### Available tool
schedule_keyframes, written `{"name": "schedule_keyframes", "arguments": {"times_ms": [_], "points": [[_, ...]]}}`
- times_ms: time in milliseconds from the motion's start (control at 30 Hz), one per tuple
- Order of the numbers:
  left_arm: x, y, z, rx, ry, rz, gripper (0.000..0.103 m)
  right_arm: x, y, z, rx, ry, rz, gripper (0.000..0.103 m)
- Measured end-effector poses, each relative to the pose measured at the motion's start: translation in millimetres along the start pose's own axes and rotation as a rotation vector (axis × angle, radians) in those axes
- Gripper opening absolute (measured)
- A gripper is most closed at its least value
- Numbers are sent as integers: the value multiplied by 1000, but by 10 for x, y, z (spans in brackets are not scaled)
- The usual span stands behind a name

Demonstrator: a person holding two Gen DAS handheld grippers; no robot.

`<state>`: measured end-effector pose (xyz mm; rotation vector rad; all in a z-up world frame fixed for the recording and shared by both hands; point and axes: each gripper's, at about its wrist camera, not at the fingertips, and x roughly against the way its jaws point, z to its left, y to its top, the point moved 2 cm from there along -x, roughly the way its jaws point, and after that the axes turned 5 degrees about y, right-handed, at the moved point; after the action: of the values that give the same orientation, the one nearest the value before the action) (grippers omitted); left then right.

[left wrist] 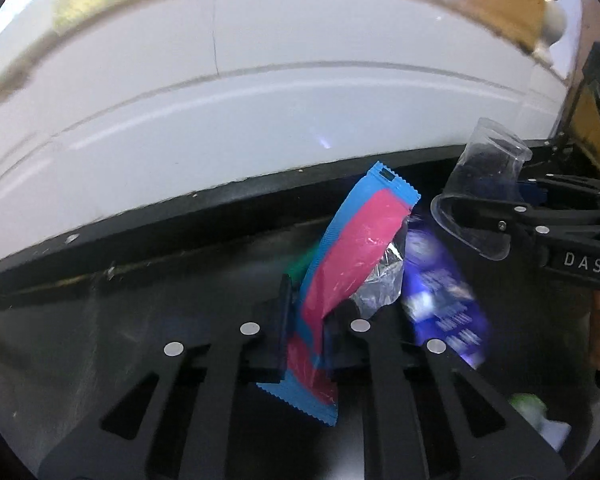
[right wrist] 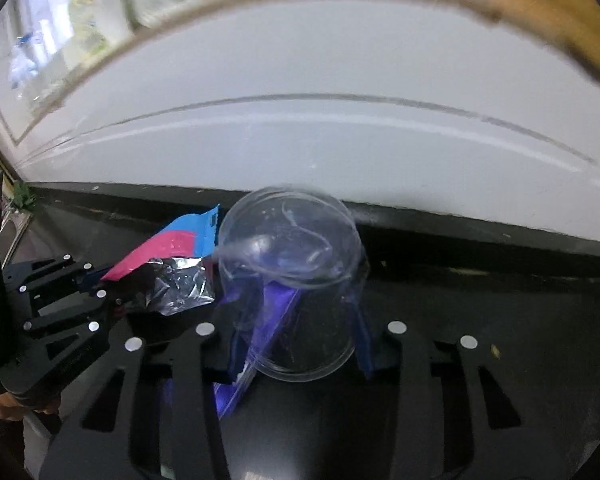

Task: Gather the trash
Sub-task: 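Grasp the pink-blue wrapper with the left tool while the right tool grasps the clear plastic cup, then carry wrapper and plastic cup over the black bin and open both tools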

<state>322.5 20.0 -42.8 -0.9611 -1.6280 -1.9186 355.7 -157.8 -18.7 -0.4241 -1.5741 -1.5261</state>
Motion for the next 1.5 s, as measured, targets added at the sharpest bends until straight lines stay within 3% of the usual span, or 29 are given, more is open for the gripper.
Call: {"name": "schedule_keyframes", "arguments": {"times_ms": [167, 400, 567, 700, 1000, 1167, 1367, 1500], "points": [[656, -266, -67, 19, 52, -32, 11, 614, -316, 223, 40, -10, -34, 42], [1535, -1099, -238, 64, 137, -12, 11, 1561, -1182, 522, 30, 4, -75, 44], [1987, -1734, -506, 100, 148, -11, 11, 2012, -1818, 673, 29, 8, -96, 45], [2112, -1912, -704, 110, 122, -5, 11, 2166, -2170, 697, 19, 7, -87, 45], [2265, -2044, -745, 110, 133, -25, 11, 2233, -2256, 764, 18, 3, -90, 46], [2364, -2090, -577, 137, 156, -37, 11, 2191, -2215, 951, 49, 26, -88, 47], [2598, -2343, -124, 214, 243, -44, 11, 1966, -2115, 1647, 151, 132, -70, 48], [2841, -2708, 350, 301, 336, -29, 11, 1758, -2096, 2395, 250, 237, -44, 48]]}}
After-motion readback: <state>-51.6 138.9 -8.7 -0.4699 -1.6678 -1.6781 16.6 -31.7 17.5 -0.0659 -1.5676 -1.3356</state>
